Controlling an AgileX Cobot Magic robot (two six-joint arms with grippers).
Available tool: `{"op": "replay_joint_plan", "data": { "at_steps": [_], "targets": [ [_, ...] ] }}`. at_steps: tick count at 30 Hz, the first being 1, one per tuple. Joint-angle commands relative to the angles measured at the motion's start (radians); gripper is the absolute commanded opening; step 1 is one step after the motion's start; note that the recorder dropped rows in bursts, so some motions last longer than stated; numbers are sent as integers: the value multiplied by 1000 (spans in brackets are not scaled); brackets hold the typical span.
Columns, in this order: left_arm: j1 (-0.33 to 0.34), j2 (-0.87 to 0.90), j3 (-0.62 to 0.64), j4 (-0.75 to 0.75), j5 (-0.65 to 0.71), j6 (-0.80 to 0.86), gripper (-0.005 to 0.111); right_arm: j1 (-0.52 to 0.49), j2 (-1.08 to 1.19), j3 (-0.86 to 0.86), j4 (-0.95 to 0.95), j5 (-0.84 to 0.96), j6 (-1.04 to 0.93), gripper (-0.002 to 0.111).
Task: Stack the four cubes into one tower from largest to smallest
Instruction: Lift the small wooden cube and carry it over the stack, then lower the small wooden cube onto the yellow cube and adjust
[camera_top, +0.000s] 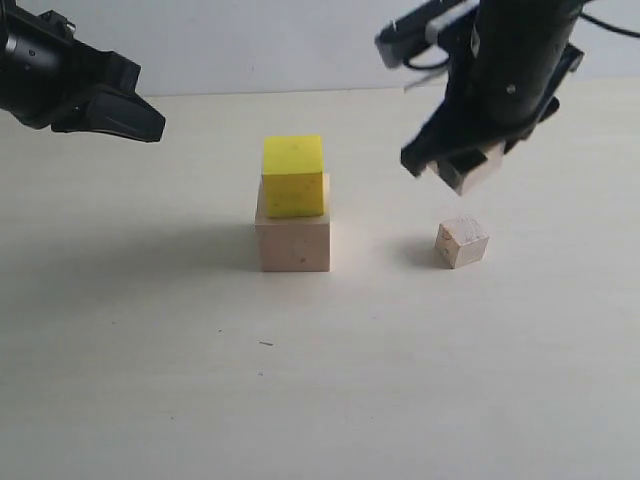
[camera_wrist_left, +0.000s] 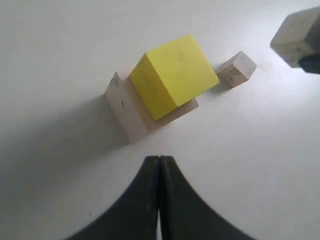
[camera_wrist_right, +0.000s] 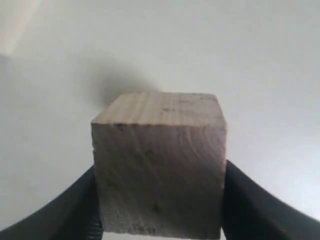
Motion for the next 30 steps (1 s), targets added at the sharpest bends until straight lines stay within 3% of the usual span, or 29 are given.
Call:
{"op": "replay_joint_plan", "data": {
  "at_steps": [1,9,19,30],
  "targets": [
    [0,-8,2,-3,24,-16,0,-2,-12,-166,131,42,83,0],
    [0,-8,2,-3,38,-16,0,-2,31,-369,359,119,179,0],
    [0,-8,2,2,40,-29,0,119,167,-542,343,125,335,0],
    [0,-8,2,2,56,-33,0,121,270,-578,305,125,420,0]
  ]
}}
